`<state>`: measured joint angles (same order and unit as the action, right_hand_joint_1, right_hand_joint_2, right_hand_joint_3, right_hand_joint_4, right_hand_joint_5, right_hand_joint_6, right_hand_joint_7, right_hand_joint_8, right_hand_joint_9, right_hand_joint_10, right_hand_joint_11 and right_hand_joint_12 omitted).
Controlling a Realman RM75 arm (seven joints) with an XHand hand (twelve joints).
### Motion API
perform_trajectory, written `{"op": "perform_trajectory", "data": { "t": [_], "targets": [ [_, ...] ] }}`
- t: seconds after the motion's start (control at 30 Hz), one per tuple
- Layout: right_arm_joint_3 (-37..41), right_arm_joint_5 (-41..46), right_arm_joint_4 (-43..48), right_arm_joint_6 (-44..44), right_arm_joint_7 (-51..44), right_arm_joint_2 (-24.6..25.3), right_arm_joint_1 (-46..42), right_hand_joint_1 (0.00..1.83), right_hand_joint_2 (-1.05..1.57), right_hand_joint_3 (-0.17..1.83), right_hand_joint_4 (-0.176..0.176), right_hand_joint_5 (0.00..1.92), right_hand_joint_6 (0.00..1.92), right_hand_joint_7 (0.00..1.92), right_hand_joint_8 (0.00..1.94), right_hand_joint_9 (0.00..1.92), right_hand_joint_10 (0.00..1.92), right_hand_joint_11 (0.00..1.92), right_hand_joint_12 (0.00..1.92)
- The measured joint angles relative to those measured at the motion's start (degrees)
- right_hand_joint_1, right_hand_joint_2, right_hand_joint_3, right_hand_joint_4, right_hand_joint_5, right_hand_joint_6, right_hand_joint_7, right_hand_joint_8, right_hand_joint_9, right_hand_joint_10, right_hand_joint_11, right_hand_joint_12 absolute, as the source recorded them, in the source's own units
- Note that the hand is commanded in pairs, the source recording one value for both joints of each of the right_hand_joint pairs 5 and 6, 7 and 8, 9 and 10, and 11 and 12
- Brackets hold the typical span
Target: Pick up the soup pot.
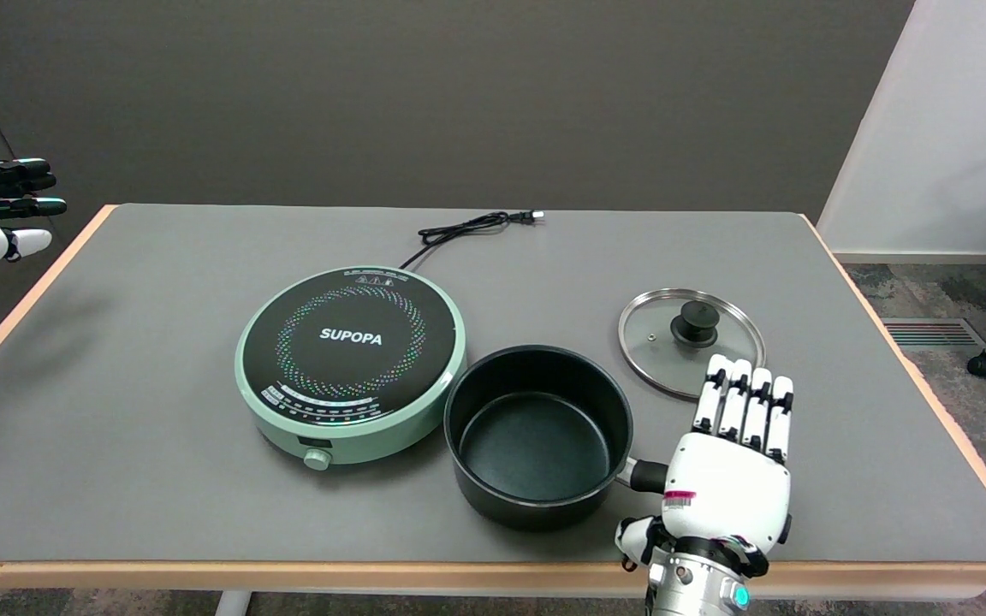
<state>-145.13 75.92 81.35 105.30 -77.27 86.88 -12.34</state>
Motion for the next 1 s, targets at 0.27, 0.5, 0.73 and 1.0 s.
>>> {"op": "perform_trajectory", "data": {
  "t": [0.27, 0.5, 0.73, 1.0],
  "targets": [
    [0.02, 0.01, -0.58, 0.02, -0.03, 0.44, -0.34, 1.1, 0.01, 0.7, -0.019, 0.03, 0.03, 0.03, 0.03, 0.03, 0.03, 0.03, 0.03],
    [0.14, 0.01, -0.89, 0.11, -0.04, 0.65, -0.58, 1.1, 0.05, 0.67, -0.016, 0.04, 0.04, 0.04, 0.04, 0.04, 0.04, 0.04, 0.04],
    [0.21, -0.13, -1.0, 0.13, -0.08, 0.7, -0.74, 1.08, -0.14, 1.27, 0.176, 0.21, 0.21, 0.21, 0.21, 0.21, 0.21, 0.21, 0.21],
    [0.27, -1.3, -0.97, 0.17, -0.11, 0.69, -0.97, 1.08, -0.02, 1.28, 0.176, 0.67, 0.67, 0.67, 0.67, 0.67, 0.67, 0.67, 0.67]
  ]
}}
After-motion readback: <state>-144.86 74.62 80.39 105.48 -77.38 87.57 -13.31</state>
